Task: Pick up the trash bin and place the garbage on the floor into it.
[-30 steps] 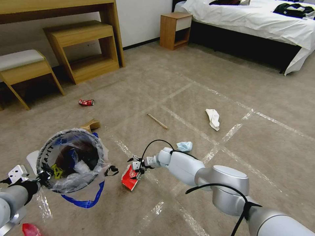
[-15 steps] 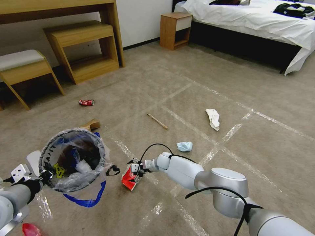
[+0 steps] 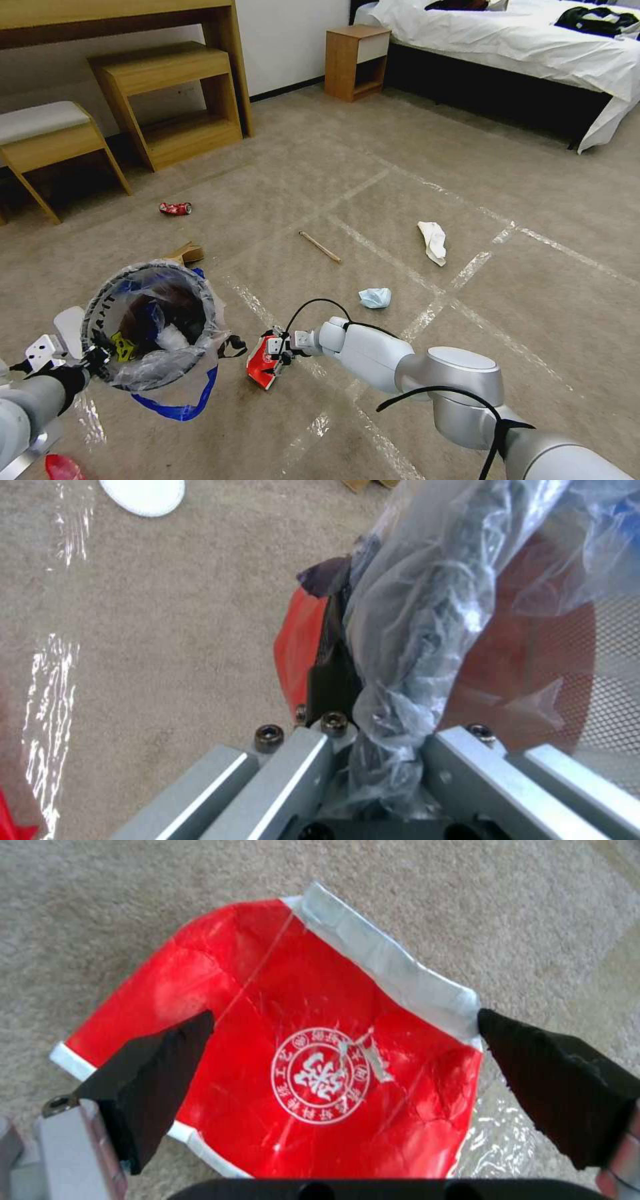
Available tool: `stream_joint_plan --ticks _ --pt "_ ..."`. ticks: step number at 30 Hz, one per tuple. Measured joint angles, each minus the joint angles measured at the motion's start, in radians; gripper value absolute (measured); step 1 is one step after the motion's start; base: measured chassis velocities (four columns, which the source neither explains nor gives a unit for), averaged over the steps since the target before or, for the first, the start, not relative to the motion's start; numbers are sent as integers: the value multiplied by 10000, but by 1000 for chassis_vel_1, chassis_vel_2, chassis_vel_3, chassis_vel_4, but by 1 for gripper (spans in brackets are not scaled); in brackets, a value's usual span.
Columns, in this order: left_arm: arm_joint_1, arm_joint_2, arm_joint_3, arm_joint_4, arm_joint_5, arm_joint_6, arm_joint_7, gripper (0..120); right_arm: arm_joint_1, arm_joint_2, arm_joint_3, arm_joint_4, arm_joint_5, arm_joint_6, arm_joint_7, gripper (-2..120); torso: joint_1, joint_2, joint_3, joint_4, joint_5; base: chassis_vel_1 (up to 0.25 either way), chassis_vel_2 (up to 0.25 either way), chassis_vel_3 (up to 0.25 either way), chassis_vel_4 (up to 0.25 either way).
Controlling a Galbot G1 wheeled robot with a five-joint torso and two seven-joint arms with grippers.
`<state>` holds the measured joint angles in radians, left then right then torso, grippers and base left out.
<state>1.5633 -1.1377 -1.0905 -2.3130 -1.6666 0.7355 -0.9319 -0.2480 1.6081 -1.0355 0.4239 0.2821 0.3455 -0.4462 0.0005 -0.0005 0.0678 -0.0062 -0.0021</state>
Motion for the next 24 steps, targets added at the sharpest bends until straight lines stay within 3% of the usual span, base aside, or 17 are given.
stream_joint_plan --ticks 24 --pt "231 -213 -60 -312 118 0 80 0 -74 -1 -414 243 887 -506 575 100 0 0 0 0 -1 0 0 0 0"
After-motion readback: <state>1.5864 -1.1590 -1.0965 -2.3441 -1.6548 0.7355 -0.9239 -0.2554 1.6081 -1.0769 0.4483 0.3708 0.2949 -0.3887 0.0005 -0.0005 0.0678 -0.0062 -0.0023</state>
